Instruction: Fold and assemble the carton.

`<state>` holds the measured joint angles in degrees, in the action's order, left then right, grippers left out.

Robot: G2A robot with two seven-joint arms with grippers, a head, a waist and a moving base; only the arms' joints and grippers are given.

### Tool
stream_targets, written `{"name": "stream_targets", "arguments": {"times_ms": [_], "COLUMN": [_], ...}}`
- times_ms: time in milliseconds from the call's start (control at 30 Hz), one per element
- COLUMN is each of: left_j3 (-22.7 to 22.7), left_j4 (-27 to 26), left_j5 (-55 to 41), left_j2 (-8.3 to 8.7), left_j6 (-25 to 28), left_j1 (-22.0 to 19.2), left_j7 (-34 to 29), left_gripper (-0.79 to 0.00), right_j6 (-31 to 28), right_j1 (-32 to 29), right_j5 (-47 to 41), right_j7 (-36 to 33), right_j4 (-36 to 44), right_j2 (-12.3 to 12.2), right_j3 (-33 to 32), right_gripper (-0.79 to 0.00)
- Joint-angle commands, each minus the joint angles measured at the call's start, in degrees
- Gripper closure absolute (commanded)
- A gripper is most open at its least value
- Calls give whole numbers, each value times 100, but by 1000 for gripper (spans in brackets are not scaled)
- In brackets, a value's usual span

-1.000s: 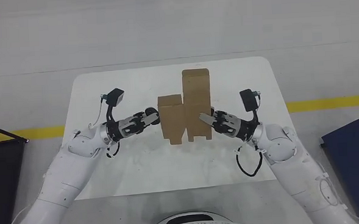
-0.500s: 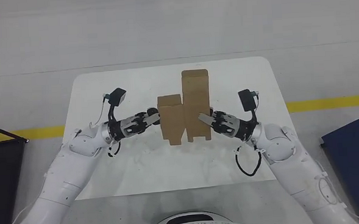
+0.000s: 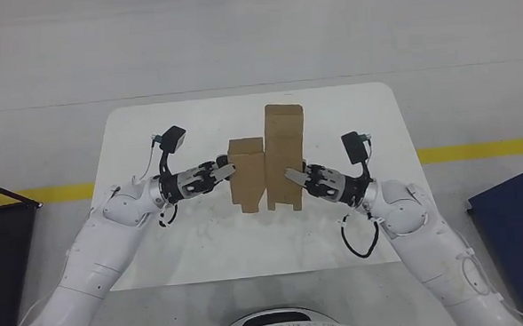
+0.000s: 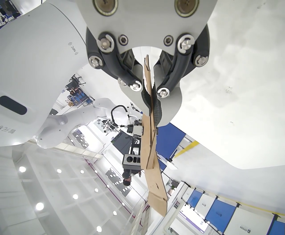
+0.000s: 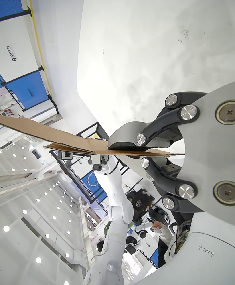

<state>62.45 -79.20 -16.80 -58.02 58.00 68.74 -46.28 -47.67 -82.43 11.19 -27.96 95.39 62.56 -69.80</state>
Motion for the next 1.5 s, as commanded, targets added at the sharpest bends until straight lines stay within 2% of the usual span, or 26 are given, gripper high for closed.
{"name": "stream_targets", "arguments": {"times_ms": [0,133,167,267,333,400,567,733,900,1000,1133,1167,1200,1433,1467], "left_j3": [10,29,38,66,73,62,32,40,-45,-196,-345,-369,-387,-504,-517], "left_j4": [5,28,36,63,87,94,118,123,76,74,113,119,121,94,93], "left_j5": [-16,-6,-15,-48,-64,-49,-51,-106,-289,-338,-351,-377,-397,-534,-575], "left_j2": [-9,-20,-21,-25,-28,-31,-36,-29,-12,22,86,101,116,208,217], "left_j6": [0,0,0,0,0,0,0,0,0,0,0,0,0,0,0], "left_j1": [-1,-19,-26,-31,-24,-22,-20,-37,-32,-48,-106,-115,-125,-173,-175], "left_j7": [0,0,0,0,0,0,0,0,-1,-1,-1,-1,-1,-1,-1], "left_gripper": [0,0,-25,-215,-262,-259,-172,-172,-225,-231,-139,-34,0,0,0], "right_j6": [-7,-25,-33,-45,-46,-54,-74,-93,-114,-103,-94,-93,-92,-41,-28], "right_j1": [14,39,45,60,68,77,109,143,211,258,289,291,292,293,292], "right_j5": [-3,-13,-17,-42,-64,-90,-134,-205,-286,-288,-298,-300,-297,-271,-269], "right_j7": [-45,-135,-154,-185,-198,-209,-250,-330,-464,-470,-418,-403,-396,-331,-323], "right_j4": [-5,-14,-15,-24,-31,-35,-50,-72,-117,-151,-193,-203,-210,-234,-233], "right_j2": [-5,-16,-18,-26,-30,-34,-41,-49,-52,-51,-54,-55,-58,-71,-72], "right_j3": [25,69,79,102,116,135,193,273,402,448,460,456,454,441,443], "right_gripper": [0,0,0,0,0,0,0,0,0,0,0,0,0,0,-58]}}
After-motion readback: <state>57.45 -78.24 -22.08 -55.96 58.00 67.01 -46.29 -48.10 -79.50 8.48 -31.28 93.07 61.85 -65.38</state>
